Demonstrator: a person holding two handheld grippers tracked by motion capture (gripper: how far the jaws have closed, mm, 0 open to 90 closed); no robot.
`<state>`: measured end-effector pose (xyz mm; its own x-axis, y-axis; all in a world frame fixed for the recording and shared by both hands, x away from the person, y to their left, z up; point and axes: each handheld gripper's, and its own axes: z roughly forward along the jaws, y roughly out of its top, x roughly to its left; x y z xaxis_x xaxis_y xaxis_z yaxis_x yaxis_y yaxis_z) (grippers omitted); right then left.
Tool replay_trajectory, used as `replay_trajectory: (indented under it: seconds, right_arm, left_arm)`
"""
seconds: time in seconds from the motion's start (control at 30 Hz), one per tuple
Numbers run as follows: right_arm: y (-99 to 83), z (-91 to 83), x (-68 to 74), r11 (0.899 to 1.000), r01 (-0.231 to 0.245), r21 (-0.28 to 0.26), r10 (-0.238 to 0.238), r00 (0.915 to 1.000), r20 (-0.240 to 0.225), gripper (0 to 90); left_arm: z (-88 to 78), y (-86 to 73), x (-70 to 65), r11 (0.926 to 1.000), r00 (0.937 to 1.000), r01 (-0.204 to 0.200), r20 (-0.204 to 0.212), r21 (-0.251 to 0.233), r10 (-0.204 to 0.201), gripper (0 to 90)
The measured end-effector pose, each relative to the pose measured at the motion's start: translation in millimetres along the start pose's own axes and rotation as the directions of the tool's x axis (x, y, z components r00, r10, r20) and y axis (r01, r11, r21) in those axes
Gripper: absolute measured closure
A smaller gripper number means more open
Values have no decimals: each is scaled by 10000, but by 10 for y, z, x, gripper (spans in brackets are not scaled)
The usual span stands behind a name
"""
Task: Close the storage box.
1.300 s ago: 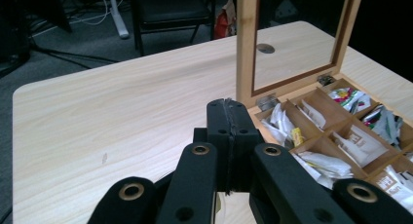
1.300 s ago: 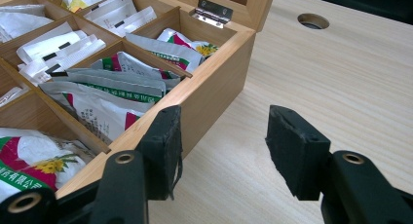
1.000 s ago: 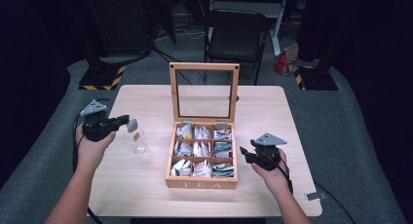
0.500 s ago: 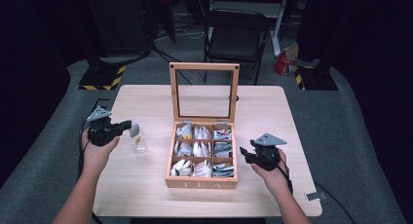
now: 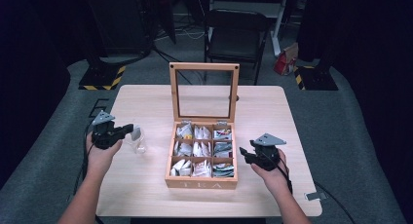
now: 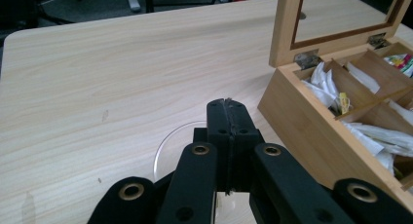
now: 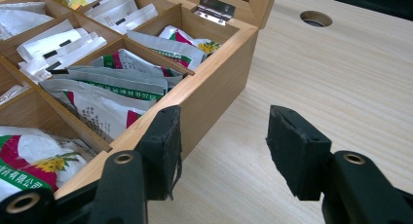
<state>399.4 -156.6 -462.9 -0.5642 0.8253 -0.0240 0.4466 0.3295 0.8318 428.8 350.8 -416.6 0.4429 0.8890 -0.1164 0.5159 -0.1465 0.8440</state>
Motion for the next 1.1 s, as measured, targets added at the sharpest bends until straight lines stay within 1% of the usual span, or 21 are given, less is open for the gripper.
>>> replay_trajectory:
  seconds: [0.13, 0.17, 0.2, 0.23, 0.33, 0.37, 0.4, 0.47, 0.5, 0.57, 0.67, 0.7, 0.8, 0.9, 0.97, 1.03, 1.07, 1.1]
  right_arm:
    - [1, 6, 5, 10000, -36, -23, 36, 10000, 28, 457]
    - [1, 6, 6, 10000, -33, -15, 33, 10000, 24, 457]
    - [1, 6, 6, 10000, -40, -11, 40, 10000, 31, 457]
    - [1, 5, 6, 10000, -40, -16, 40, 10000, 29, 456]
    - [-1, 6, 1, 10000, -33, -36, 33, 10000, 7, 455]
    - [-2, 6, 0, 10000, -28, -37, 28, 10000, 3, 455]
    - [-1, 11, 3, 9999, -98, -64, 99, 9999, 65, 455]
    - [-3, 11, -1, 10000, -46, -40, 46, 10000, 27, 454]
    - [-3, 12, 0, 10000, -56, -33, 56, 10000, 27, 454]
    - [-2, 13, 3, 10000, -52, -24, 52, 10000, 35, 454]
    - [0, 12, 7, 10000, -35, -26, 35, 10000, 28, 454]
    - [0, 13, 6, 10000, -40, -19, 40, 10000, 32, 454]
    - [-2, 14, 4, 10000, -41, -1, 41, 10000, 65, 453]
    - [-2, 12, 2, 10000, -45, 2, 45, 10000, 63, 453]
    - [-3, 11, -1, 10000, -47, 1, 47, 10000, 54, 452]
    - [-3, 11, 0, 10000, -41, 5, 41, 10000, 36, 451]
    - [0, 10, 0, 10000, -30, 22, 30, 10000, 21, 449]
    - [3, 10, 2, 10000, -31, 9, 31, 10000, -36, 448]
  left_arm:
    - [6, 0, 2, 9999, 10000, -67, -52, 119, 67, 900]
    - [18, -9, 2, 10000, 9999, -3, -117, 77, 4, 900]
    - [17, -12, 10, 9998, 10000, -3, -75, 188, 4, 900]
    - [30, -25, 16, 9999, 9999, 29, -119, 135, -28, 900]
    - [47, -69, 43, 9994, 9997, 137, -190, 314, -132, 891]
    - [51, -85, 56, 9989, 9997, 250, -95, 393, -246, 883]
    - [50, -94, 63, 9987, 9996, 267, -55, 431, -265, 876]
    - [49, -109, 71, 9987, 9995, 311, -108, 394, -307, 862]
    - [44, -115, 77, 9983, 9992, 398, -91, 425, -395, 854]
    - [42, -125, 80, 9987, 9990, 421, -164, 295, -417, 850]
    - [33, -129, 81, 9985, 9989, 452, -119, 307, -449, 836]
    - [24, -126, 78, 9982, 9987, 502, -57, 342, -501, 823]
    - [19, -120, 63, 9984, 9985, 550, 13, 145, -551, 788]
    - [21, -115, 34, 9982, 9985, 538, 111, 276, -541, 746]
    - [27, -117, 8, 9984, 9987, 505, 54, 268, -507, 718]
    - [15, -114, -12, 9976, 9981, 605, 91, 345, -608, 695]
    - [16, -111, -21, 9976, 9979, 645, 86, 259, -647, 675]
    - [10, -102, -29, 9971, 9974, 695, 176, 324, -701, 649]
